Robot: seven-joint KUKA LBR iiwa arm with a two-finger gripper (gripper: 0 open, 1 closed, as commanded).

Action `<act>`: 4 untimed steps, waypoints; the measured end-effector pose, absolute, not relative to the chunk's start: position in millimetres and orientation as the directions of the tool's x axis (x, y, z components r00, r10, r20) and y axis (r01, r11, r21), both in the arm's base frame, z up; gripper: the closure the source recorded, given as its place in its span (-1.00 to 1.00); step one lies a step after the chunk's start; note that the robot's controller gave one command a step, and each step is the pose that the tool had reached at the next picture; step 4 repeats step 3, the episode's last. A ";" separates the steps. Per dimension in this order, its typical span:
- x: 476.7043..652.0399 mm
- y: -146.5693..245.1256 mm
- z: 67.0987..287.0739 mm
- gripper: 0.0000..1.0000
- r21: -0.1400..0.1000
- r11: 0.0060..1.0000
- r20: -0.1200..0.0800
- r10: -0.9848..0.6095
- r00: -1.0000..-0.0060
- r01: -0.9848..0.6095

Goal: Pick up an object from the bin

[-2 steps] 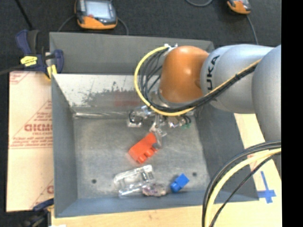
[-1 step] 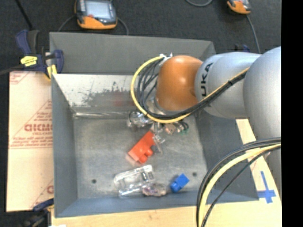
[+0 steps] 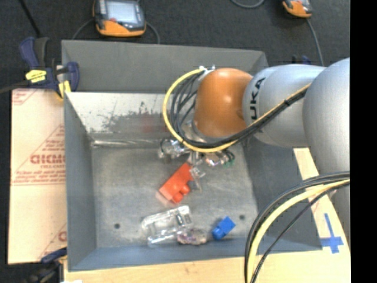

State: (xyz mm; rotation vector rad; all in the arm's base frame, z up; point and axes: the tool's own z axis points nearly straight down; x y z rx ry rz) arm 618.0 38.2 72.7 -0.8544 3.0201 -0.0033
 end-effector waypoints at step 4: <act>624.2 36.3 138.0 1.00 -0.006 0.860 -0.008 -0.511 -0.860 -0.511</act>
Offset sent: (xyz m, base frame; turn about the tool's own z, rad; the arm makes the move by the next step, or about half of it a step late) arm 0.0000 0.0000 0.0000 0.0000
